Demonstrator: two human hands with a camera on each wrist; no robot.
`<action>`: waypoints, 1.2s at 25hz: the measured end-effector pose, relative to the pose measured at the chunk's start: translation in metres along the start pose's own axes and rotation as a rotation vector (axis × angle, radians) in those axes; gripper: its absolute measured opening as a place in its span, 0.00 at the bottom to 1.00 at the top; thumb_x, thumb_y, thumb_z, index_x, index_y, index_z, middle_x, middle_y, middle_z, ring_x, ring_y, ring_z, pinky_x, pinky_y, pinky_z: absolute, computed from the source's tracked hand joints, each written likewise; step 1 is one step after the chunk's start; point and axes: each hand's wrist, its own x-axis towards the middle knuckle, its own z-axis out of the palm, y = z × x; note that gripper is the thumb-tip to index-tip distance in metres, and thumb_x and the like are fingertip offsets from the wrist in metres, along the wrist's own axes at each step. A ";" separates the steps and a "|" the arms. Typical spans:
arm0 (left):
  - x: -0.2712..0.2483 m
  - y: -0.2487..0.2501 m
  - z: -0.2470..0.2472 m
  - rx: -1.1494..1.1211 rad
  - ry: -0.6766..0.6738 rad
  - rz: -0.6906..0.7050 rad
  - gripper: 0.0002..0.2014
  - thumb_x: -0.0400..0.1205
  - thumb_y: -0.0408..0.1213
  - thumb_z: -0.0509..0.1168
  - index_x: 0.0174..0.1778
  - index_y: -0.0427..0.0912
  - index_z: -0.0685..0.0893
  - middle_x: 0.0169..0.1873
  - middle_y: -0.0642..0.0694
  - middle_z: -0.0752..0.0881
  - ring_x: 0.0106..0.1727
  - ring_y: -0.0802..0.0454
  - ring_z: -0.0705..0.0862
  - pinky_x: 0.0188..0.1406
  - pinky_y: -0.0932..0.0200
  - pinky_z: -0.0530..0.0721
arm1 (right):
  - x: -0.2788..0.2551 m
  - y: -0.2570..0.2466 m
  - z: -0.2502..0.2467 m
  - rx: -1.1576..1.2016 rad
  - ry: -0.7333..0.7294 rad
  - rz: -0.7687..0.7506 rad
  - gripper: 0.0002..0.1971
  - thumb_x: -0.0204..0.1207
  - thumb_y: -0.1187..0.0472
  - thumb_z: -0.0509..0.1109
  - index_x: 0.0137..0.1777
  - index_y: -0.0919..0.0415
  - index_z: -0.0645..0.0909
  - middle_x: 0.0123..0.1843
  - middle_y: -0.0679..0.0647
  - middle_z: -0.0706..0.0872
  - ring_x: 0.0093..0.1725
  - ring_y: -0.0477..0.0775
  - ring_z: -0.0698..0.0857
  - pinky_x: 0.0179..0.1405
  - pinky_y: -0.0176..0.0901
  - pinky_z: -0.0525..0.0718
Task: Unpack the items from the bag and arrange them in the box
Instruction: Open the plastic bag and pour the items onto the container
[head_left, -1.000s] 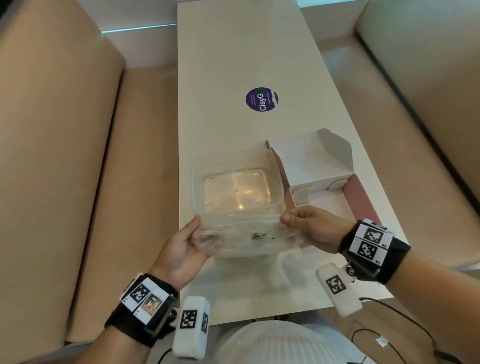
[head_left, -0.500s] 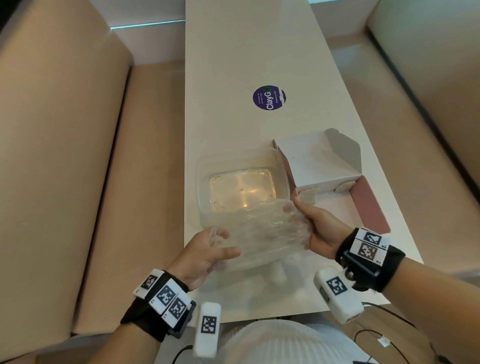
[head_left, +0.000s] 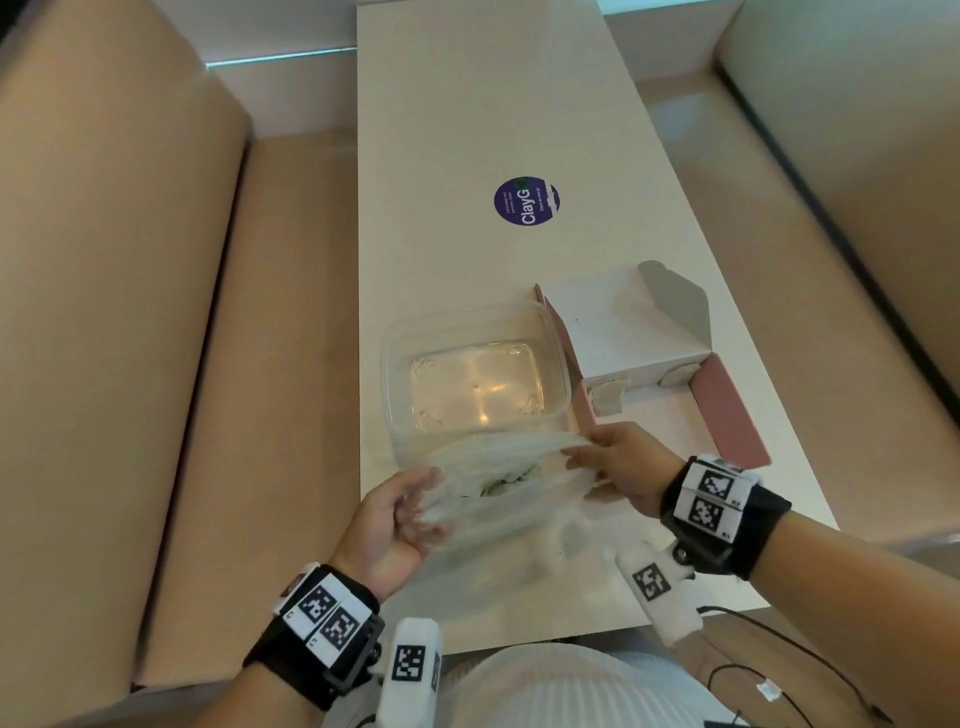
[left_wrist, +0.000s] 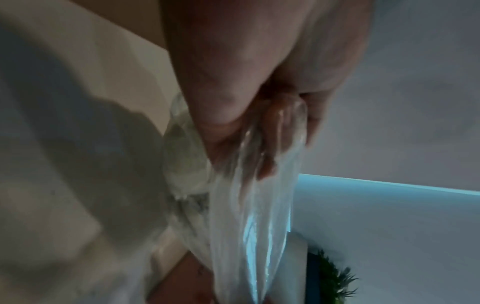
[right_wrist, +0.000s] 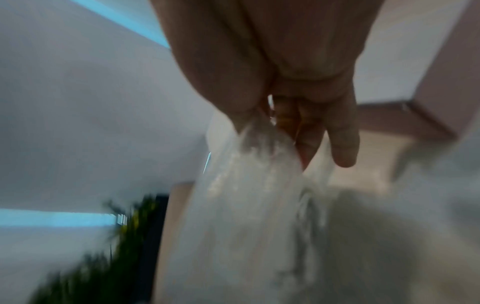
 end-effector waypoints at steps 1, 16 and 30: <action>0.003 -0.001 -0.006 0.186 -0.036 -0.031 0.25 0.48 0.39 0.87 0.37 0.40 0.87 0.26 0.49 0.82 0.26 0.54 0.83 0.22 0.61 0.81 | 0.000 -0.001 0.000 0.213 -0.035 0.073 0.07 0.80 0.68 0.64 0.53 0.68 0.82 0.38 0.58 0.86 0.30 0.50 0.86 0.23 0.38 0.84; 0.020 0.005 0.000 -0.083 0.113 0.027 0.12 0.85 0.28 0.53 0.43 0.30 0.81 0.25 0.41 0.86 0.28 0.50 0.88 0.29 0.58 0.89 | 0.003 0.005 0.006 0.419 -0.273 0.189 0.15 0.74 0.56 0.69 0.56 0.65 0.78 0.34 0.54 0.80 0.29 0.48 0.76 0.32 0.36 0.78; 0.028 -0.009 -0.019 0.007 0.097 -0.016 0.07 0.82 0.31 0.60 0.37 0.36 0.77 0.27 0.42 0.81 0.27 0.50 0.86 0.28 0.58 0.87 | 0.009 0.021 -0.004 0.578 -0.398 0.155 0.17 0.60 0.64 0.77 0.50 0.64 0.84 0.37 0.60 0.81 0.31 0.54 0.78 0.38 0.42 0.85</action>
